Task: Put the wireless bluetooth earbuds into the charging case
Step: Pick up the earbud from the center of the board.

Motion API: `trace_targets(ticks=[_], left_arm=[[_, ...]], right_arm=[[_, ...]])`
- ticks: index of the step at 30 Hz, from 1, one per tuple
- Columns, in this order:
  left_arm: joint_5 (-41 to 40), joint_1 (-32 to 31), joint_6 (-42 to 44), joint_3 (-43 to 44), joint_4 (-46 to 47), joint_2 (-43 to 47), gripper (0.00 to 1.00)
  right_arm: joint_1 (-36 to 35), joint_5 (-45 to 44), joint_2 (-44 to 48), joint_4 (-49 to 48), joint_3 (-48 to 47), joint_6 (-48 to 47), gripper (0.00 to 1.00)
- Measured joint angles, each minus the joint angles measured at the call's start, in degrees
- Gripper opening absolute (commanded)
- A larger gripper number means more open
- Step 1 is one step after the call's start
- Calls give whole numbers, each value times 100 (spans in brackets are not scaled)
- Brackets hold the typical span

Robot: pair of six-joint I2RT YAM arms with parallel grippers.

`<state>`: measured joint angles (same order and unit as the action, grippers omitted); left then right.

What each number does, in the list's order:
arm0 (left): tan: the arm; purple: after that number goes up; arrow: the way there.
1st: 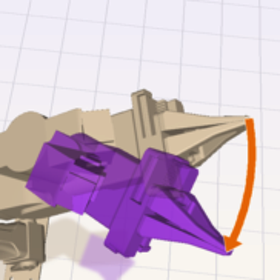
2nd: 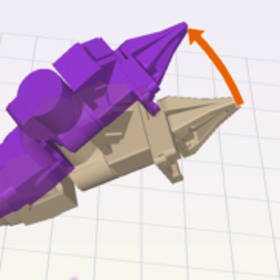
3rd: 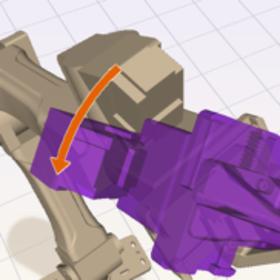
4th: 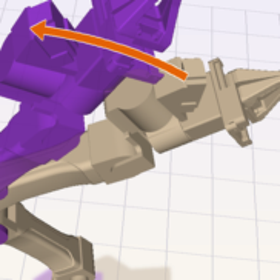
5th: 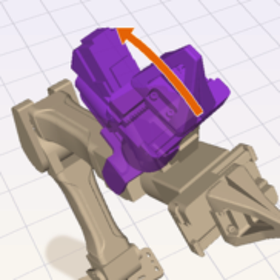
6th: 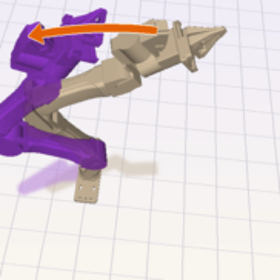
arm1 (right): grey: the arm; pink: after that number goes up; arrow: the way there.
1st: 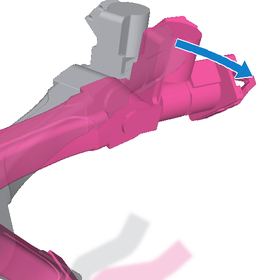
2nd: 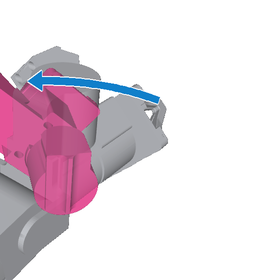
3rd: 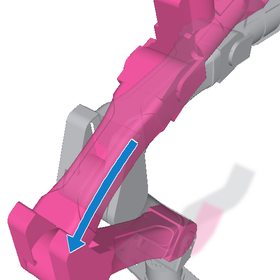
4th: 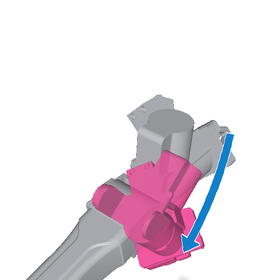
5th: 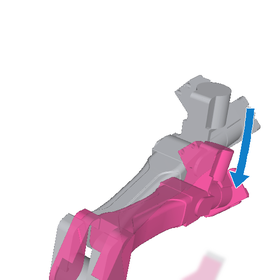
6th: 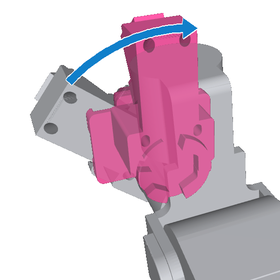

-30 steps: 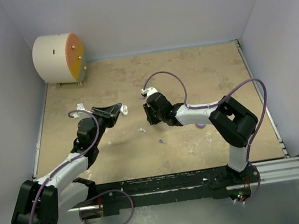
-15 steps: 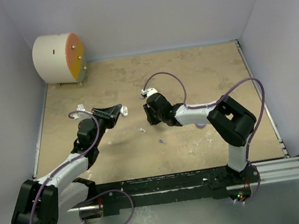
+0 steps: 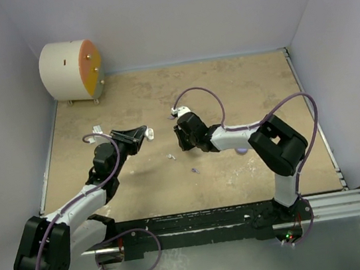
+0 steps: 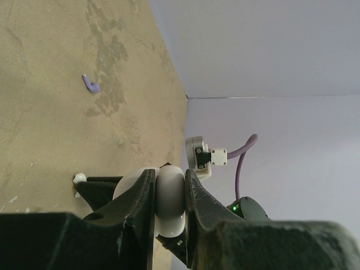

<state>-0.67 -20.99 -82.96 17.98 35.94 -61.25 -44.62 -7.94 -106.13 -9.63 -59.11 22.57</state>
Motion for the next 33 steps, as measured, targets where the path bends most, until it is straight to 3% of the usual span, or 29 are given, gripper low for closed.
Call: trace_targets(ticks=[8, 15, 23, 28, 33], left_arm=[[2, 0, 0, 0, 2, -4, 0], [2, 4, -2, -2, 4, -4, 0], [17, 4, -7, -9, 24, -20, 0], [76, 4, -57, -9, 63, -76, 0], [267, 4, -247, -9, 400, -446, 0]], right_arm=[[0, 2, -44, -17, 2, -2, 18], [0, 2, -44, -39, 0, 2, 0], [7, -15, 144, -256, 219, -48, 0], [68, -35, 1163, -1051, 940, -271, 0], [192, 46, 2304, -2675, 1611, -623, 0]])
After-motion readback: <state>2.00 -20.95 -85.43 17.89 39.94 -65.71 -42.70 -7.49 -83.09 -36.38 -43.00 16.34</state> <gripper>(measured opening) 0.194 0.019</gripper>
